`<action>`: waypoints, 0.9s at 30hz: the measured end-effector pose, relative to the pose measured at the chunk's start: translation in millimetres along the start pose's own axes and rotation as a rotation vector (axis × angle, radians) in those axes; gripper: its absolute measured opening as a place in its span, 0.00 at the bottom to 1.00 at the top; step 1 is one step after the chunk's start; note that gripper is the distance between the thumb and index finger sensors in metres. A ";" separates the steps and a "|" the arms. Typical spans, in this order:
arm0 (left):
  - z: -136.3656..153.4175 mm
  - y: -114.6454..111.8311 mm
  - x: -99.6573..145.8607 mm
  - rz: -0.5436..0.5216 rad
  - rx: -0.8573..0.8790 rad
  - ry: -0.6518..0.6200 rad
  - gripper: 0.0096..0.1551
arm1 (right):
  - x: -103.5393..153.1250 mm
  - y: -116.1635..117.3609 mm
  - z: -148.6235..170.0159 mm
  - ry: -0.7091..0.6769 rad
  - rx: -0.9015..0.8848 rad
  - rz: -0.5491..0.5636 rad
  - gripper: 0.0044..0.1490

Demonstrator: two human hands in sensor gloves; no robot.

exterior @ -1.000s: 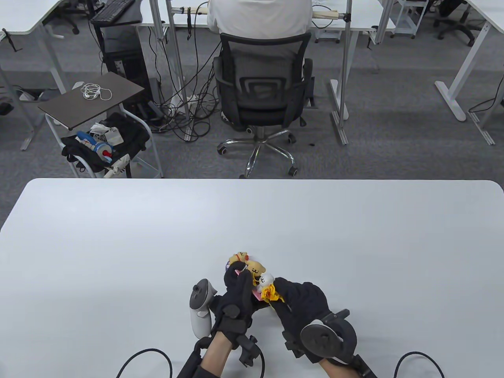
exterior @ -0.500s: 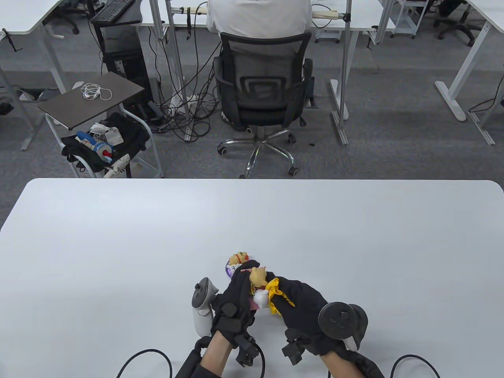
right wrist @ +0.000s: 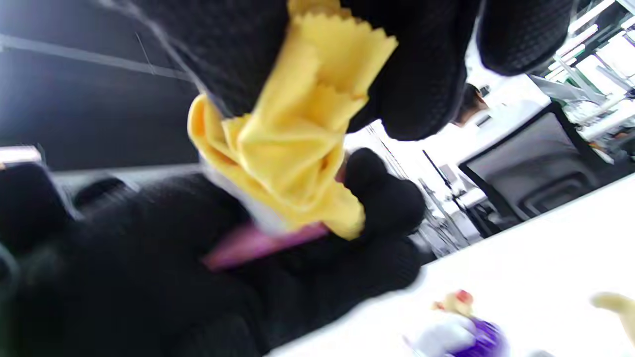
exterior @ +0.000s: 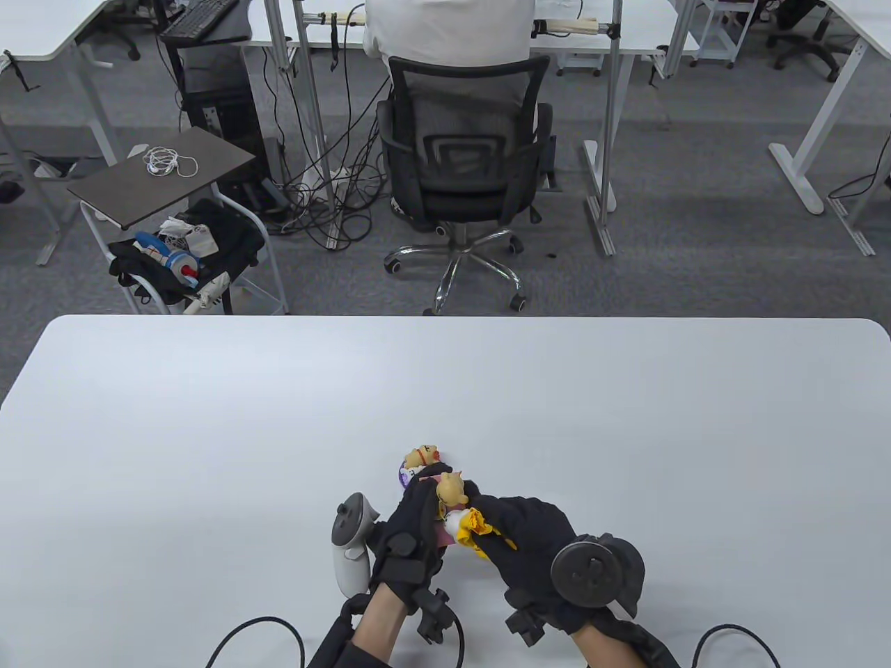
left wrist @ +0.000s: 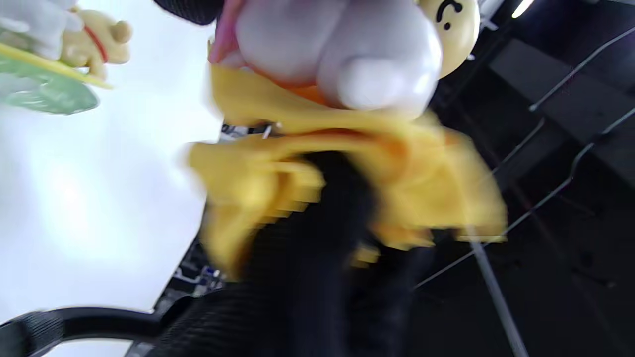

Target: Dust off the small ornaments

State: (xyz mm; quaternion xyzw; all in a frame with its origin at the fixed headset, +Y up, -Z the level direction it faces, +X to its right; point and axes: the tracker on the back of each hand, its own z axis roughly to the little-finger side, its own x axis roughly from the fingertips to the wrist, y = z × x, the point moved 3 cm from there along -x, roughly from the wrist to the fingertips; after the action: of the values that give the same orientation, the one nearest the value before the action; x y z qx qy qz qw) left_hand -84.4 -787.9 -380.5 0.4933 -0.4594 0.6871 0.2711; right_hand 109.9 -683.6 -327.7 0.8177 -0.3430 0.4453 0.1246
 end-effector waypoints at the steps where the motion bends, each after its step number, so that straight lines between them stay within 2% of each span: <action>1: -3.7 0.0 -0.5 0.015 0.054 -0.037 0.34 | -0.1 1.1 3.1 -0.004 0.036 0.005 0.30; 3: -8.7 4.7 0.2 -0.007 0.035 -0.052 0.35 | -0.7 -1.9 4.8 0.007 -0.017 0.039 0.29; 7: -7.9 16.2 2.8 -0.067 -0.176 0.009 0.42 | -0.1 -7.6 6.9 0.064 -0.217 0.095 0.29; 9: -2.7 13.2 1.8 -0.040 -0.229 0.066 0.46 | -0.9 -0.2 11.2 0.124 -0.280 0.056 0.30; 12: 6.2 -2.8 -3.0 0.027 -0.229 0.136 0.49 | -2.6 22.6 19.8 0.232 -0.363 -0.083 0.30; 15: 10.1 -16.6 -6.5 0.113 -0.203 0.147 0.49 | -3.4 32.8 29.0 0.320 -0.400 -0.065 0.31; 17: 7.8 -15.8 -5.5 0.115 -0.182 0.127 0.47 | -4.4 27.1 39.4 0.330 -0.340 -0.017 0.31; 19: 5.3 -9.0 -4.5 0.097 -0.135 0.101 0.38 | -3.2 22.9 50.8 0.362 -0.414 0.001 0.31; 21: 4.4 -2.2 -2.5 0.036 -0.105 0.113 0.32 | -1.5 23.5 59.9 0.404 -0.571 -0.006 0.31; 24: 1.4 -2.9 -0.9 -0.010 -0.188 0.085 0.45 | -0.3 26.0 56.7 0.421 -0.818 -0.025 0.30; 27: 6.9 -9.9 -2.2 0.044 -0.214 0.137 0.55 | -0.7 23.6 43.2 0.351 -0.732 -0.038 0.30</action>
State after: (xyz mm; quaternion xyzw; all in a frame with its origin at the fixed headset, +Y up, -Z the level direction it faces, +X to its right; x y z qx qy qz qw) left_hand -72.5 -789.7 -378.3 0.4031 -0.5211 0.6723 0.3376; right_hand 121.6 -722.6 -355.4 0.6373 -0.4372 0.4241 0.4721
